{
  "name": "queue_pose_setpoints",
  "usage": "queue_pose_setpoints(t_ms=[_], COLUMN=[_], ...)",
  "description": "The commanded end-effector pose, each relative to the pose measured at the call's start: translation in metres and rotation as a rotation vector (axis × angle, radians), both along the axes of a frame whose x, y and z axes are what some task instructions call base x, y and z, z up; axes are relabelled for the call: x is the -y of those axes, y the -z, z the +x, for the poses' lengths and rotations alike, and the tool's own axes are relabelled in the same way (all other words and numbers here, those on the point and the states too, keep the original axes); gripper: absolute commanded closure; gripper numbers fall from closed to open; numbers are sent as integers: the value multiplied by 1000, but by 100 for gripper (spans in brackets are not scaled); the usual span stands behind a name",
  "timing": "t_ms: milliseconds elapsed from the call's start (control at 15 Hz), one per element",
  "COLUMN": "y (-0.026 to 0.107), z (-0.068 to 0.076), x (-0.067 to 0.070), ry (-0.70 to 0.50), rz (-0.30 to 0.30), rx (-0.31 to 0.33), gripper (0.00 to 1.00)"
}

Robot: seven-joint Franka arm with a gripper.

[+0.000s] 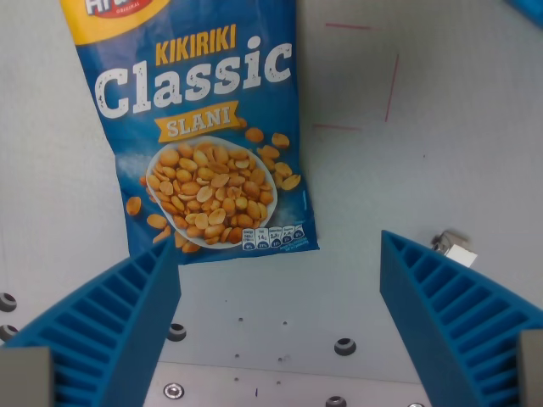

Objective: Rotate around base positive x

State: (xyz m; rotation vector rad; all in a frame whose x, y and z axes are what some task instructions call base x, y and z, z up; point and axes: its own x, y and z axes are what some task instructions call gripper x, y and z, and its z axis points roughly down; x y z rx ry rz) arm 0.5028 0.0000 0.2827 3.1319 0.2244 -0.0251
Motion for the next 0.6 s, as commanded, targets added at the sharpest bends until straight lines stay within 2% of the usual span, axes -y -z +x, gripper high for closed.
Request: queue_pose_setpoints(t_ms=[67,600], y=[-2,-2], z=[0,0], x=[0,0], ry=[0,-1], rz=[13,120], rx=[4,4], gripper=[0,0])
